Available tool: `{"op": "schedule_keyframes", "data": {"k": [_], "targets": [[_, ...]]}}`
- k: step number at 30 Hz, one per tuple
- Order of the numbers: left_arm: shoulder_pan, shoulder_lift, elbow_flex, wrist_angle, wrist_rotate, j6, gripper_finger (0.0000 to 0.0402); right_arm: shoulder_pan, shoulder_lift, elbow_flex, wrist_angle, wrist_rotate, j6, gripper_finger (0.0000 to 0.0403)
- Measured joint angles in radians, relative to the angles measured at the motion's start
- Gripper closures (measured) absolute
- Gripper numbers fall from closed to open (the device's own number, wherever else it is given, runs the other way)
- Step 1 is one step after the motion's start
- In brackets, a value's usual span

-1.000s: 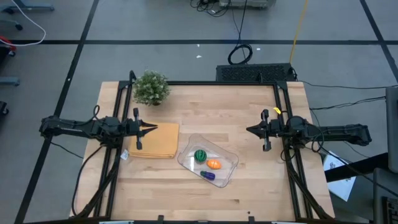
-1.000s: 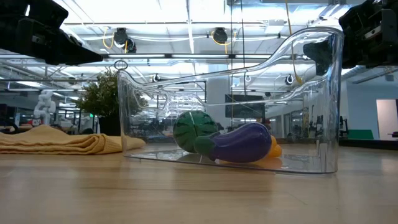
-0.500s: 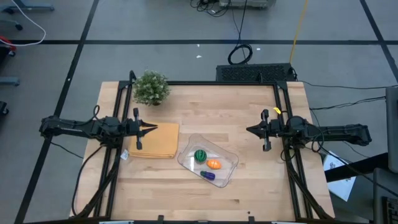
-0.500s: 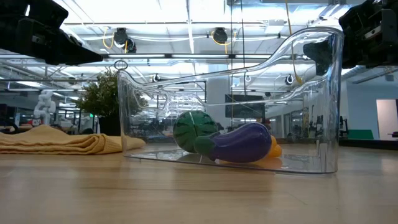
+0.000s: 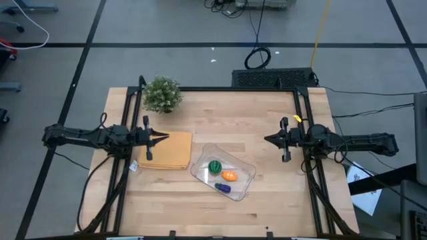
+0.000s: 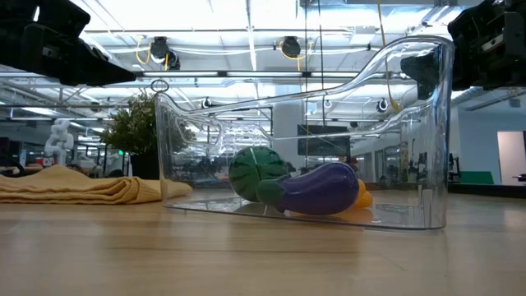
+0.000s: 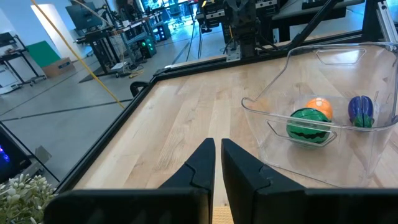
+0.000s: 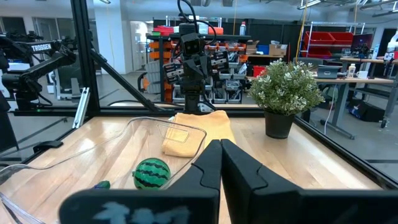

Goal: Pick and placing Produce into tupperware
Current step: Return to Home Position

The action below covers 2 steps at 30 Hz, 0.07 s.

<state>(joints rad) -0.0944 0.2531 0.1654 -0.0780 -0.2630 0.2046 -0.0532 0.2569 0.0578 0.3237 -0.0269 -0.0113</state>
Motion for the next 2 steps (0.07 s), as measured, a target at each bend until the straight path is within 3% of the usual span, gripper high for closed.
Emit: {"op": "schedule_keyframes", "data": {"k": [2], "targets": [[0.0, 0.0, 0.0, 0.0, 0.0, 0.0, 0.0369, 0.0, 0.0, 0.0, 0.0, 0.0, 0.0, 0.0403]]}}
